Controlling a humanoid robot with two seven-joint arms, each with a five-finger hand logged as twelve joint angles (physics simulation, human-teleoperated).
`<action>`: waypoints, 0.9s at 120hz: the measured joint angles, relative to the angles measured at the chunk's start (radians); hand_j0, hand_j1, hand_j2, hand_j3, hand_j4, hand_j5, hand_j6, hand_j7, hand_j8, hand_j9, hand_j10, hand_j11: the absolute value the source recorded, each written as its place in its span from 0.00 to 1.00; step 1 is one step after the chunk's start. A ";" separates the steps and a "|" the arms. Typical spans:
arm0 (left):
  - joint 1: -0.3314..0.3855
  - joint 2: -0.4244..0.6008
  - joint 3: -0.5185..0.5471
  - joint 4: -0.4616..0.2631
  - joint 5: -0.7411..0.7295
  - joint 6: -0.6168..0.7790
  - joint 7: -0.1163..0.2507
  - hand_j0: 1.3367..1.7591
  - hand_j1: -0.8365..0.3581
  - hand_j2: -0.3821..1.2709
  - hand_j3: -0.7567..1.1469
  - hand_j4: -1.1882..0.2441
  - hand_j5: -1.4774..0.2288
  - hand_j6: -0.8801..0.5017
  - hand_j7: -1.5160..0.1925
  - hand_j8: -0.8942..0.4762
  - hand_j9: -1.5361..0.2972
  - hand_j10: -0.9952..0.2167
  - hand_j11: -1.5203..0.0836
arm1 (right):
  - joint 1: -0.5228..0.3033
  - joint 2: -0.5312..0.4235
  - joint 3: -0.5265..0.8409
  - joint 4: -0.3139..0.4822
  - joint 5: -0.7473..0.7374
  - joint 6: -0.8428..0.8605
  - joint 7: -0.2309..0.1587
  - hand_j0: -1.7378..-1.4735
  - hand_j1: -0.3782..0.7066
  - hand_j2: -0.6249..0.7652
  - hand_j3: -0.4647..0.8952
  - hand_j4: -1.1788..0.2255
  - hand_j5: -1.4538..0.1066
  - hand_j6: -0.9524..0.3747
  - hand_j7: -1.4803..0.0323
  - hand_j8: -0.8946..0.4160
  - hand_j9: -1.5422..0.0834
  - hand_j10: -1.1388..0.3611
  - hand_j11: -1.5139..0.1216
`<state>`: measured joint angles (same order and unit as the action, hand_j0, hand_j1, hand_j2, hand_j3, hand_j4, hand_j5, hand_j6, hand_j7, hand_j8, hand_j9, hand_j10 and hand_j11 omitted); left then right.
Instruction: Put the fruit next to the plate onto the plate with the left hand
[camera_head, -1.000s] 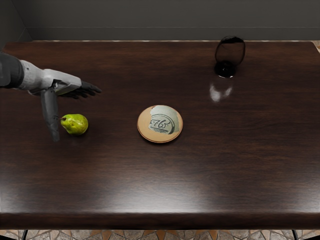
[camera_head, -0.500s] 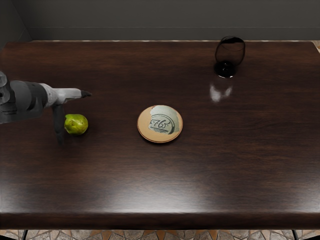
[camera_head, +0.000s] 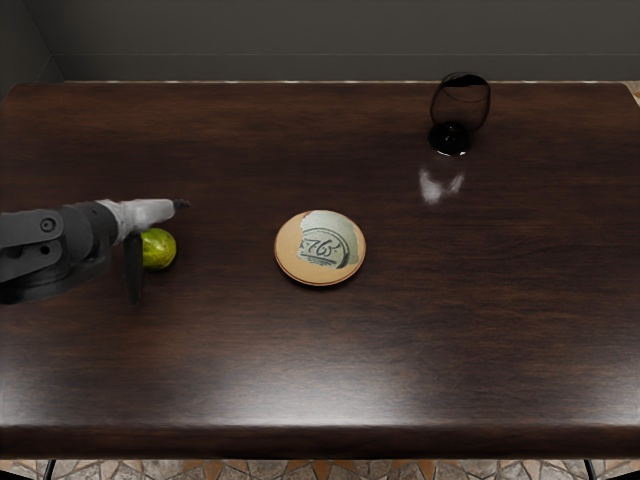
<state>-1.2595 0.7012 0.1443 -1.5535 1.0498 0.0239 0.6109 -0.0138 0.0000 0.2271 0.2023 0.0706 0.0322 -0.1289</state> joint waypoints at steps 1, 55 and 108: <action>0.000 0.000 0.000 0.000 0.003 0.002 0.000 0.76 0.99 0.23 0.40 0.83 0.87 0.63 0.89 0.65 0.84 0.82 0.95 | 0.000 0.000 0.000 0.000 0.000 0.000 0.000 0.30 0.06 0.45 0.34 0.82 0.91 0.70 0.96 0.66 0.93 0.74 0.90; 0.019 -0.042 -0.001 0.038 0.032 0.078 0.000 0.76 0.99 0.23 0.40 0.83 0.87 0.63 0.89 0.65 0.84 0.82 0.95 | 0.000 0.000 0.000 0.000 0.000 0.000 0.000 0.30 0.06 0.45 0.34 0.82 0.91 0.70 0.96 0.66 0.93 0.74 0.90; 0.050 -0.038 -0.001 0.075 0.033 0.092 0.000 0.76 0.87 0.25 0.40 0.74 0.77 0.54 0.79 0.56 0.75 0.71 0.85 | 0.000 0.000 0.000 -0.002 0.000 0.000 0.000 0.30 0.06 0.45 0.34 0.82 0.91 0.70 0.96 0.66 0.93 0.74 0.90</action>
<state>-1.2096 0.6627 0.1436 -1.4787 1.0824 0.1163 0.6109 -0.0138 0.0000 0.2274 0.1999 0.0706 0.0322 -0.1289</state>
